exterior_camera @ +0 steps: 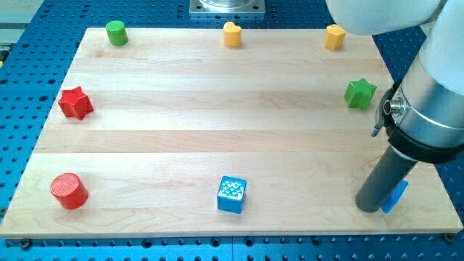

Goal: Move the red star close to the red circle

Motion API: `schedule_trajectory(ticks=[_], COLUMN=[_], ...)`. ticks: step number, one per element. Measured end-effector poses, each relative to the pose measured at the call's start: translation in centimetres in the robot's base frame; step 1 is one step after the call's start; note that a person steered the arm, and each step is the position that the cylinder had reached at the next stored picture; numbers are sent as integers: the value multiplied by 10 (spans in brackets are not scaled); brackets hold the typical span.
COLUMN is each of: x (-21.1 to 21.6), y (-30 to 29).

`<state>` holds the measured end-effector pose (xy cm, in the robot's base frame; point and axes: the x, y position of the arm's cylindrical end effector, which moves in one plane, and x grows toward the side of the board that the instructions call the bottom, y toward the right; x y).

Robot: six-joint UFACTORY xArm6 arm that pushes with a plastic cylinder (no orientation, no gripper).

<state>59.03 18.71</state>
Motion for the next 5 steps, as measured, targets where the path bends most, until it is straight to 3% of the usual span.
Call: schedule_trajectory(ticks=[5], x=[2], y=[-21])
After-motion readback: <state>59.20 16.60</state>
